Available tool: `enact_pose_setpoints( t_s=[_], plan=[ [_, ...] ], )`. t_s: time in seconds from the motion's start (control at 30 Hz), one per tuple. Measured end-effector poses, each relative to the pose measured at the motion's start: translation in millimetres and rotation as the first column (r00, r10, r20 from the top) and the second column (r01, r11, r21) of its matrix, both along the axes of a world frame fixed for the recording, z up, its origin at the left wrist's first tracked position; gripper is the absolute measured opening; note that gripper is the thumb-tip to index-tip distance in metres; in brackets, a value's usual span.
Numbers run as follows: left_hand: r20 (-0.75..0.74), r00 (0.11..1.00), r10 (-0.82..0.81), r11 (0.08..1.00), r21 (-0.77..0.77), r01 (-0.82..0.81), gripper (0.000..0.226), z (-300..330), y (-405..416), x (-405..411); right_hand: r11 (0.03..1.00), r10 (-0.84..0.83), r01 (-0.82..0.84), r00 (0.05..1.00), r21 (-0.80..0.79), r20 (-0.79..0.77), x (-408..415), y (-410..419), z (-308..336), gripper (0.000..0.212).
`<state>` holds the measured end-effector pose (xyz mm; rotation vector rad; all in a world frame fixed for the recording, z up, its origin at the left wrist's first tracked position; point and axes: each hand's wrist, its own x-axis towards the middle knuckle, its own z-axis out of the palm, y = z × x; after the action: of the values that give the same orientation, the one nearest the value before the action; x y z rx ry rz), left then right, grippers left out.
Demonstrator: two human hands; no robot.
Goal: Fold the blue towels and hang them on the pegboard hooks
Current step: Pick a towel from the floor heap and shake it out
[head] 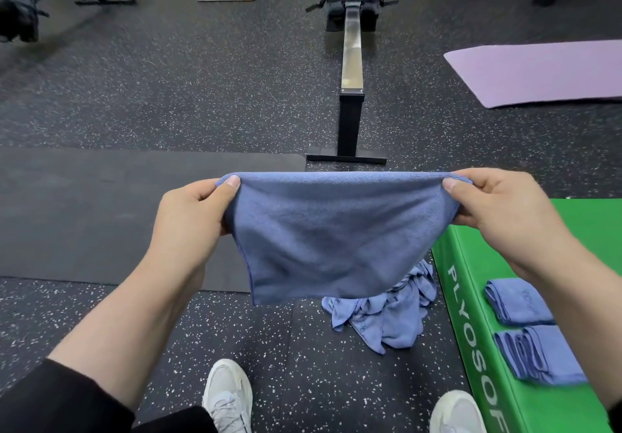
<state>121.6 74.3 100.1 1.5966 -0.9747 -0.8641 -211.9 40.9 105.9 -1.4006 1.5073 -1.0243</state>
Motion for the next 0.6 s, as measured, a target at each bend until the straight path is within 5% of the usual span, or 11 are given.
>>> enact_pose_setpoints(
  t_s=[0.5,0.6],
  plan=[
    [-0.047,0.998,-0.031,1.000,0.001,0.031,0.036,-9.6,-3.3,-34.5,0.989,0.006,-0.007,1.000,0.148,0.006,26.0,5.9,2.7,0.020],
    [0.013,0.999,-0.029,1.000,-0.010,0.029,0.024,-10.7,-1.6,-49.7,0.983,0.062,-0.061,0.998,0.174,0.003,37.0,9.6,0.6,0.034]
  ],
)
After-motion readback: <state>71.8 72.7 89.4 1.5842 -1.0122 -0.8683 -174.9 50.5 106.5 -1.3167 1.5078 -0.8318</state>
